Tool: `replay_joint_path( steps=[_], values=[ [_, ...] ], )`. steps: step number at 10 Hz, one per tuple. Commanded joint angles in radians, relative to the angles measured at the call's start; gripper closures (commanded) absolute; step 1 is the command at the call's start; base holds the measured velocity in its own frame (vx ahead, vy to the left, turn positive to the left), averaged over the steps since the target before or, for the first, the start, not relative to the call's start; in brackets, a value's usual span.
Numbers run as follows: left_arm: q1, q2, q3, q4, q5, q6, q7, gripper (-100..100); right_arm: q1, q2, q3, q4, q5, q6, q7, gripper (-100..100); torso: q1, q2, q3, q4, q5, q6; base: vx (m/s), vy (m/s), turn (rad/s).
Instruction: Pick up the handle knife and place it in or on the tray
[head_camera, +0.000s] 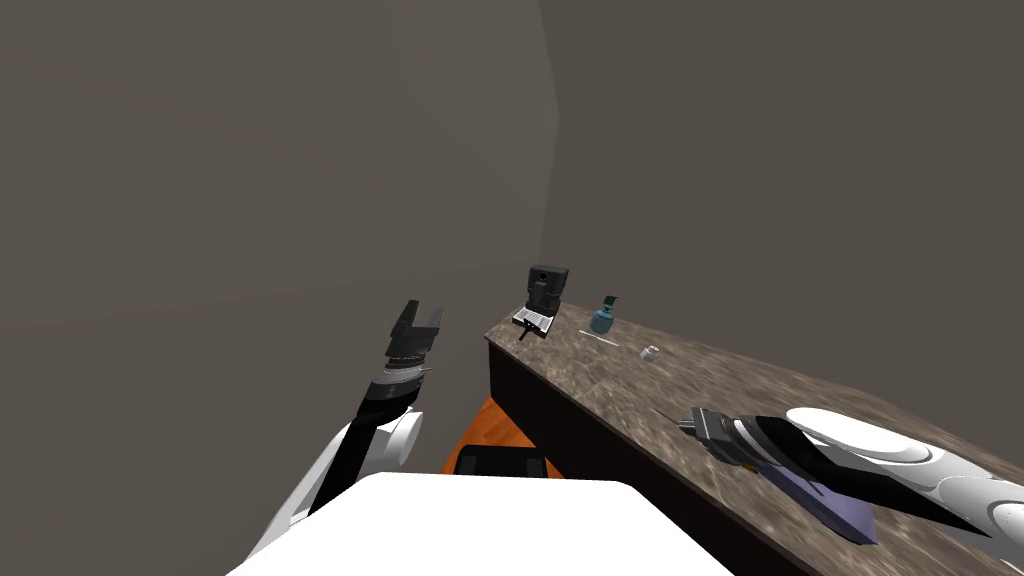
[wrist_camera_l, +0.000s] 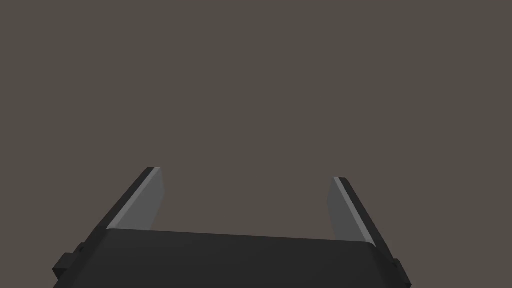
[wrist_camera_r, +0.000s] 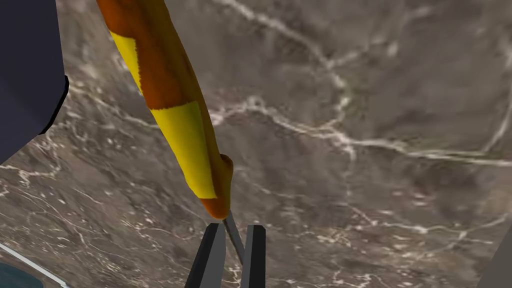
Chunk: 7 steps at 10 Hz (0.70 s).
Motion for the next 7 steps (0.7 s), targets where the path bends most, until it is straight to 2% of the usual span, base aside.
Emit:
replay_joint_path(
  steps=[1, 2, 3, 4, 5, 6, 7],
  values=[
    [0.000, 0.000, 0.000, 0.000, 0.000, 0.000, 0.000, 0, 0.000, 0.000, 0.000, 0.000, 0.000, 0.000, 0.000, 0, 0.000, 0.000, 0.000, 0.000, 0.000, 0.000, 0.000, 0.000, 0.000],
    [0.000, 0.000, 0.000, 0.000, 0.000, 0.000, 0.000, 0, 0.006, -0.030, -0.004, -0.023, -0.008, -0.008, -0.015, 100, 0.000, 0.000, 0.000, 0.000, 0.000, 0.000, -0.011, 0.005, -0.082],
    [0.000, 0.000, 0.000, 0.000, 0.000, 0.000, 0.000, 0, 0.004, -0.045, -0.006, -0.029, -0.010, -0.019, -0.020, 100, 0.001, 0.001, 0.001, 0.000, 0.001, 0.001, -0.022, 0.011, -0.084],
    [0.000, 0.000, 0.000, 0.000, 0.000, 0.000, 0.000, 0, -0.003, -0.029, -0.002, -0.017, -0.004, -0.013, -0.014, 100, 0.001, 0.002, 0.001, 0.001, 0.001, 0.001, -0.011, 0.004, -0.014],
    [0.000, 0.000, 0.000, 0.000, 0.000, 0.000, 0.000, 0, -0.004, -0.031, -0.002, -0.016, -0.003, -0.017, -0.015, 0, 0.001, 0.001, 0.001, 0.000, 0.000, 0.001, 0.000, 0.000, 0.000],
    [0.000, 0.000, 0.000, 0.000, 0.000, 0.000, 0.000, 0, -0.008, -0.054, -0.012, 0.002, -0.020, -0.047, 0.001, 100, 0.000, 0.001, 0.000, 0.000, 0.000, 0.001, -0.097, -0.002, 0.174],
    [0.000, 0.000, 0.000, 0.000, 0.000, 0.000, 0.000, 0, -0.010, -0.067, -0.016, 0.009, -0.026, -0.062, 0.009, 100, 0.001, 0.004, 0.002, 0.001, 0.001, -0.001, -0.164, -0.049, 0.242]
  ],
)
